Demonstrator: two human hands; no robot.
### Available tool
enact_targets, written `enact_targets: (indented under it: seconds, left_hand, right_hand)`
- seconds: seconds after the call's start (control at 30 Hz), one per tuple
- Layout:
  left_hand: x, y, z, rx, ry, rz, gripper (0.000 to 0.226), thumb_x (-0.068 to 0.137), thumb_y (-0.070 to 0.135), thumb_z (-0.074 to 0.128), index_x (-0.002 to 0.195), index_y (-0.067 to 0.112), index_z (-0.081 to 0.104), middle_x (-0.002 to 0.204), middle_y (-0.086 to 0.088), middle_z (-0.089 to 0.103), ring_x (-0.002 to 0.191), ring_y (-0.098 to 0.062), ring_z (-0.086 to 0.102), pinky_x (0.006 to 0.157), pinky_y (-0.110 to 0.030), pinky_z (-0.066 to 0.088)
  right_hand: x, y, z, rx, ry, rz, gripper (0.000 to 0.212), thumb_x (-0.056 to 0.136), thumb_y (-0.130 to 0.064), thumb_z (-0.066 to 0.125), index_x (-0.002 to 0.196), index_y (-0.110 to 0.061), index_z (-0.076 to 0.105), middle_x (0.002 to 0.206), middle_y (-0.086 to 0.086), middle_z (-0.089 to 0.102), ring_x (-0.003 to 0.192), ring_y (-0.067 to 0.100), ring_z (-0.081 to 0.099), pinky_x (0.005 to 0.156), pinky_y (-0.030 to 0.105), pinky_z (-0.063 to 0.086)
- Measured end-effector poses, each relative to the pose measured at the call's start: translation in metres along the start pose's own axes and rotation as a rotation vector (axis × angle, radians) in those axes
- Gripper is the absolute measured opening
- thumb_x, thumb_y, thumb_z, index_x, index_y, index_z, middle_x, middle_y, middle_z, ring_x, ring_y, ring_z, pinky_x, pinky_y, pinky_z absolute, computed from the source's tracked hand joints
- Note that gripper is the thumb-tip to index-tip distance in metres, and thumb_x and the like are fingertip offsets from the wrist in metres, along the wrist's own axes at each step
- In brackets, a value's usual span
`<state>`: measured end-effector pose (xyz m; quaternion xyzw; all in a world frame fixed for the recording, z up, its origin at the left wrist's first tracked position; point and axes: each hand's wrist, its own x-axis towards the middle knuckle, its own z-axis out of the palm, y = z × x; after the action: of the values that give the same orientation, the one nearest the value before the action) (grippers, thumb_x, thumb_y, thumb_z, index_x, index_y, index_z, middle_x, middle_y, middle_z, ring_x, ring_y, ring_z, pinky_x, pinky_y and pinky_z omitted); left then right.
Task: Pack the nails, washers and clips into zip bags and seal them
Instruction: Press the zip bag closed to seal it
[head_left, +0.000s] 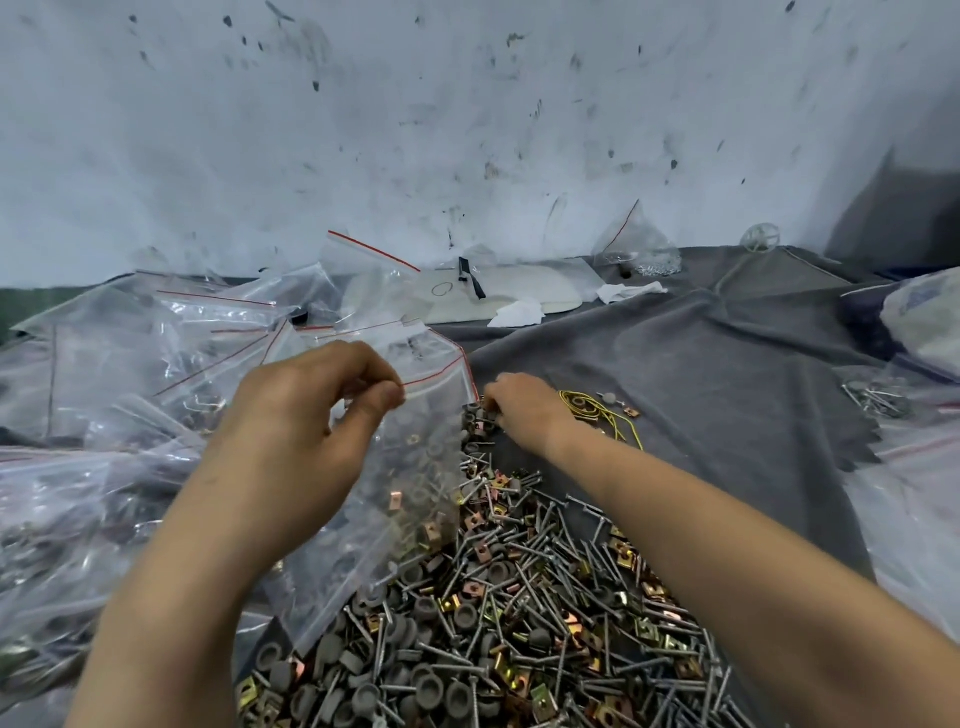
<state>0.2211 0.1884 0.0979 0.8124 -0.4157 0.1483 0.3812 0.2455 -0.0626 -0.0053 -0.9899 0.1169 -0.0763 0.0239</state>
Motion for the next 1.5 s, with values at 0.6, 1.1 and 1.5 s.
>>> enact_targets:
  seconds: [0.6,1.1,1.5]
  left_hand:
    - [0.002,0.006,0.004,0.004,-0.103,0.138,0.011,0.090,0.011,0.061,0.085,0.020,0.066,0.090,0.008,0.064,0.085,-0.002,0.056,0.076,-0.013,0.039]
    - [0.003,-0.004,0.000,0.025,0.010,0.027,0.011,0.088,0.015,0.057,0.084,0.021,0.065,0.090,0.009,0.062,0.079,0.013,0.049,0.070,-0.003,0.032]
    - [0.001,-0.008,-0.004,-0.021,0.023,-0.043,0.012,0.089,0.017,0.059,0.084,0.025,0.065,0.083,0.013,0.061,0.067,0.014,0.049,0.063,-0.019,0.041]
  right_hand:
    - [-0.047,-0.033,-0.126,1.144,0.281,-0.294,0.017,0.075,-0.003,0.072,0.076,-0.019,0.065,0.070,-0.009,0.067,0.069,0.002,0.062,0.067,0.017,0.049]
    - [-0.035,-0.019,-0.023,0.605,-0.050,0.067,0.013,0.087,-0.010,0.065,0.098,-0.014,0.072,0.093,0.000,0.069,0.080,0.006,0.058,0.071,0.016,0.042]
    - [-0.012,-0.033,-0.007,0.236,-0.167,0.033,0.034,0.089,0.003,0.051,0.112,-0.013,0.069,0.118,0.008,0.066,0.110,0.025,0.059,0.094,0.031,0.046]
